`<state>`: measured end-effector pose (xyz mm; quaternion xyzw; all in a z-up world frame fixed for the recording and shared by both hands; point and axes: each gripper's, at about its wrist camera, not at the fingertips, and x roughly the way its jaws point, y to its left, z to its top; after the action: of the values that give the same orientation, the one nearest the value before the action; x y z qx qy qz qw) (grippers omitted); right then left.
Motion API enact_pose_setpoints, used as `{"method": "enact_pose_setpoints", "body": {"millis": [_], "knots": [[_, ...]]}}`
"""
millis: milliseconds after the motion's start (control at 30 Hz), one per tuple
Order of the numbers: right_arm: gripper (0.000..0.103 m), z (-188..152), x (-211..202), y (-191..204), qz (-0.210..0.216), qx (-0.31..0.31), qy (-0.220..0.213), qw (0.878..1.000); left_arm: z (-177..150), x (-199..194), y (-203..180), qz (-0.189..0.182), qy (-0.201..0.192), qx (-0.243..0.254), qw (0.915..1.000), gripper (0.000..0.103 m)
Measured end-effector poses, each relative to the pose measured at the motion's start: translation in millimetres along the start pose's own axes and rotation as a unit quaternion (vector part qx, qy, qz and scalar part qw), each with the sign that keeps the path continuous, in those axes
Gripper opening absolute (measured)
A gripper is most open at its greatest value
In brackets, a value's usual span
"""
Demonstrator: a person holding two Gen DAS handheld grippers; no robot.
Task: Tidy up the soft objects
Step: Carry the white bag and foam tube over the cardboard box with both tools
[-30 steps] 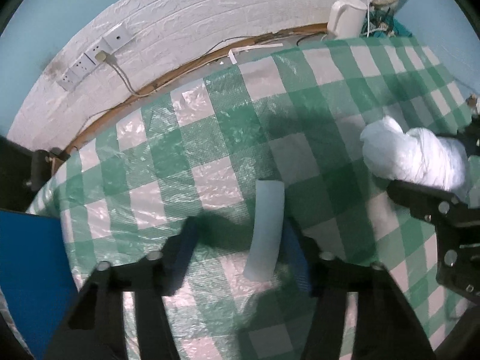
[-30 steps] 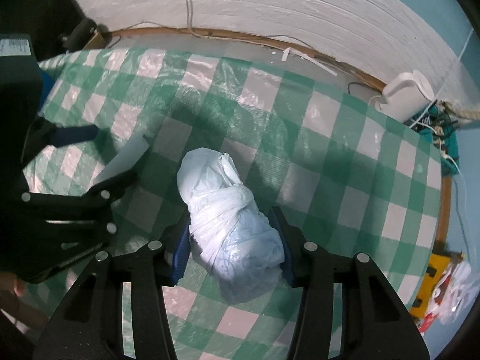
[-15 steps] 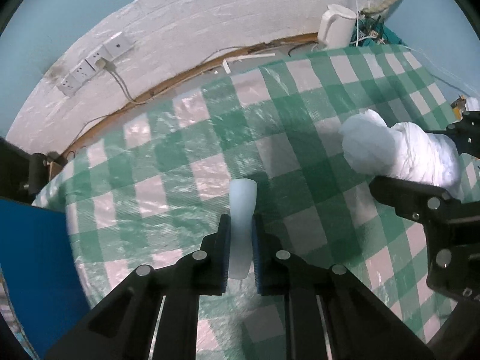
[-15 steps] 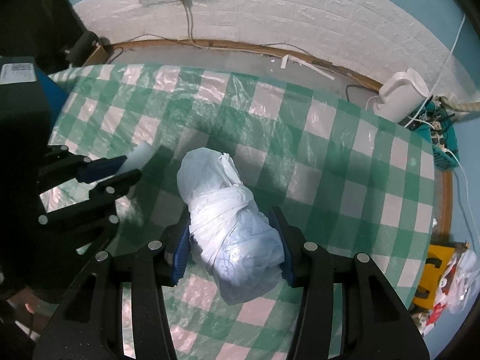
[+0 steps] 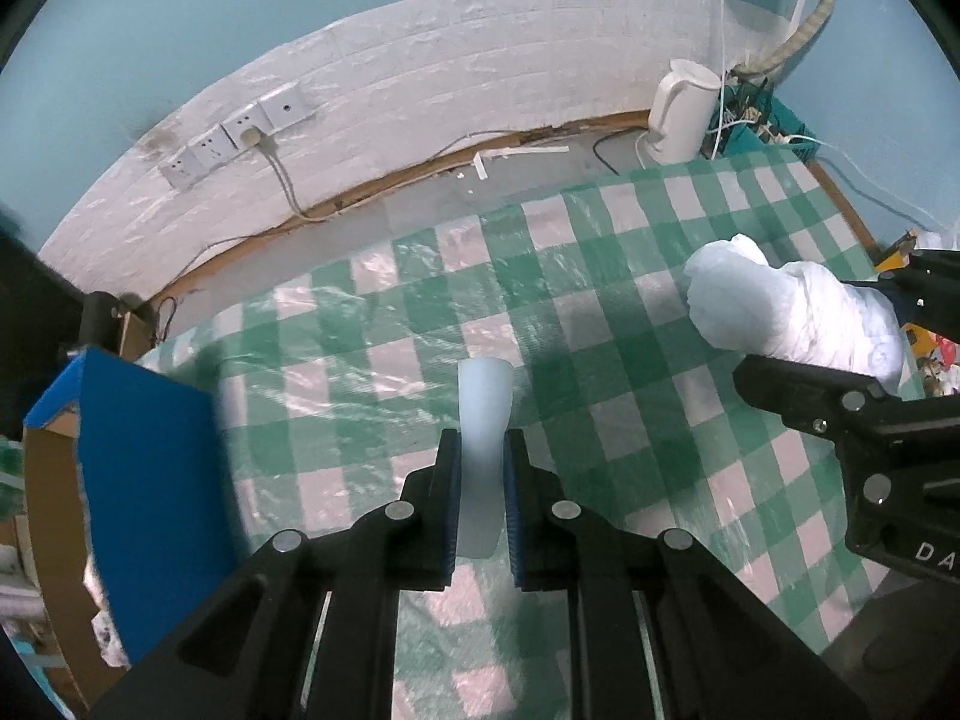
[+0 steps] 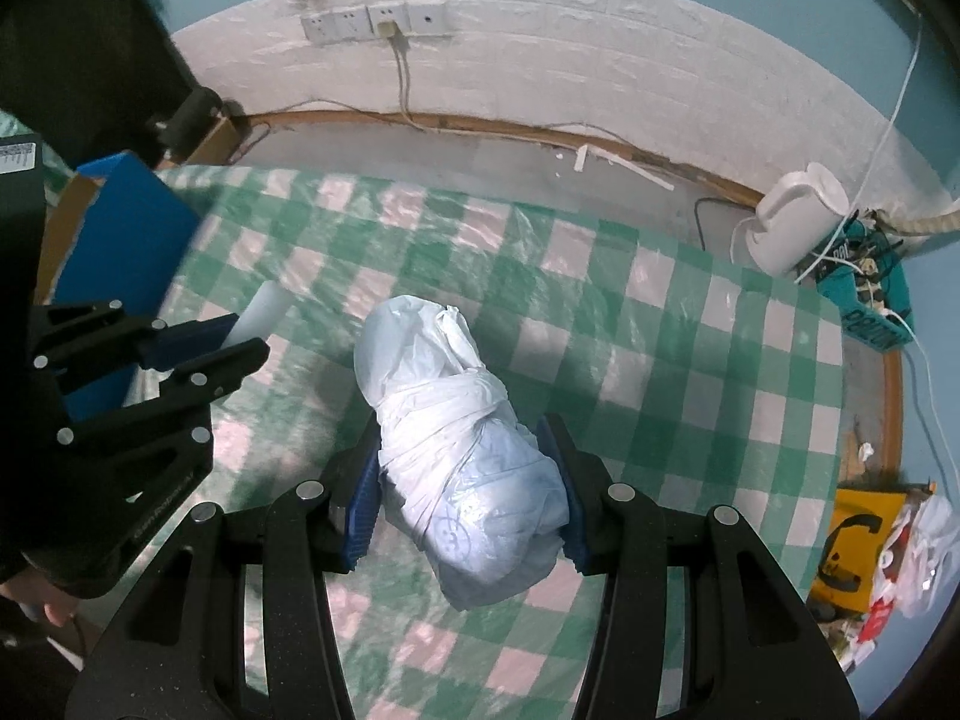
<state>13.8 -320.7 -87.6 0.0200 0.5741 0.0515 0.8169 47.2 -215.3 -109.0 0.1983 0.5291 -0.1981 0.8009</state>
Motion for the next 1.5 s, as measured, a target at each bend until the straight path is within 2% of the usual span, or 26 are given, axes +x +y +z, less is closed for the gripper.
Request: {"method": "enact_pose_setpoints", "body": {"millis": [533, 733, 867, 1500], "knots": [[0.049, 0.3, -38.1, 57.1, 0.021, -0.042, -0.03, 0.998, -34.8, -64.7, 43.8, 0.027, -0.019, -0.022, 0.9992, 0.013], [0.049, -1.6, -42.1, 78.8, 0.029, -0.064, -0.031, 0.997, -58.5, -75.7, 74.8, 0.047, -0.007, -0.055, 0.9974, 0.013], [0.049, -0.5, -45.1, 97.7, 0.037, -0.08, -0.035, 0.995, -71.8, -85.5, 91.7, 0.048, -0.011, -0.076, 0.9959, 0.013], [0.049, 19.2, -59.2, 198.0, 0.075, -0.163, -0.049, 0.982, -123.5, -113.6, 159.2, 0.089, -0.025, -0.128, 0.9875, 0.013]]}}
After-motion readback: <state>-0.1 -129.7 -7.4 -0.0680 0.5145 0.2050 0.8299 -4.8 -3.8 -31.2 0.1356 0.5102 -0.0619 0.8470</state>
